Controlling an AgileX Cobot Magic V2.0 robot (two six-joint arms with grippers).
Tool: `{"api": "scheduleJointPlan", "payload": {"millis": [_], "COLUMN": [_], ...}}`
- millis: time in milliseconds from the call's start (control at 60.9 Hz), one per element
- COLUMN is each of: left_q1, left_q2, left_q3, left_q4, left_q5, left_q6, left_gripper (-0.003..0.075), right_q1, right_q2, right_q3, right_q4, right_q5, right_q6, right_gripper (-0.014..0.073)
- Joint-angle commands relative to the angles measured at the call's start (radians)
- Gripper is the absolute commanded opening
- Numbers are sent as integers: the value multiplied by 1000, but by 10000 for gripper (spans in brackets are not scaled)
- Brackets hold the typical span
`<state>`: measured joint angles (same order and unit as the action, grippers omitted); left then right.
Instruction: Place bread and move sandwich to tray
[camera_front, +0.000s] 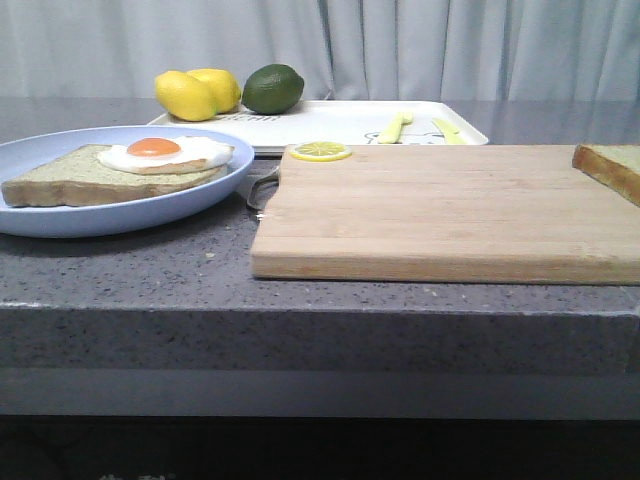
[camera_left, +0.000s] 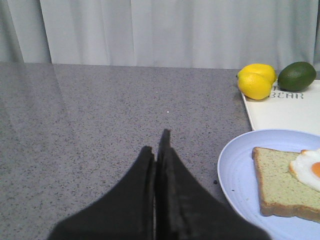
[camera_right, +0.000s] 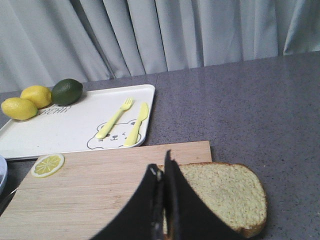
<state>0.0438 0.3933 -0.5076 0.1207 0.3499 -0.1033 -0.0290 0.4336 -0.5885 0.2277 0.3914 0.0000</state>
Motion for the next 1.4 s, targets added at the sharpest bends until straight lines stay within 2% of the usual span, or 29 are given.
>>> {"api": "scheduleJointPlan", "payload": {"millis": [0, 49, 99, 148, 246, 279, 296, 345, 509, 640, 969, 1149, 1264, 1379], "left_q1": [3, 3, 3, 3, 3, 3, 3, 3, 3, 3, 3, -45, -73, -78], "left_q2": [14, 14, 14, 14, 14, 14, 14, 14, 14, 14, 14, 14, 14, 14], "left_q3": [-37, -37, -37, -37, -35, -35, -35, -35, -35, -35, -35, -35, -35, -35], "left_q4": [-24, -24, -26, -26, -34, -41, -44, -46, -46, -46, -46, -46, -46, -46], "left_q5": [-81, -92, -104, -123, -131, -131, -131, -131, -129, -129, -129, -129, -129, -129], "left_q6": [-8, -8, -8, -8, -8, -8, -8, -8, -8, -8, -8, -8, -8, -8], "left_gripper": [-18, -3, 60, 179, 502, 596, 642, 711, 642, 591, 459, 397, 360, 327], "right_q1": [-6, -6, -6, -6, -6, -6, -4, -5, -5, -6, -13, -117, -201, -284], "right_q2": [22, 22, 22, 22, 22, 22, 22, 22, 39, 136, 501, 672, 768, 855], "right_q3": [-36, -36, -36, -34, -34, -34, -34, -34, -60, -174, -503, -594, -621, -650], "right_q4": [8, 9, 9, 9, 9, 13, 18, 31, 33, 11, -202, -277, -245, -152], "right_q5": [-102, -107, -105, -100, -89, -88, -86, -78, -34, 79, 415, 495, 495, 494], "right_q6": [-7, -7, -7, -7, -7, -6, -6, -6, -7, -7, 20, 125, 125, 107], "right_gripper": [-11, 52, 168, 322, 607, 661, 664, 647, 641, 641, 641, 641, 641, 641]}}
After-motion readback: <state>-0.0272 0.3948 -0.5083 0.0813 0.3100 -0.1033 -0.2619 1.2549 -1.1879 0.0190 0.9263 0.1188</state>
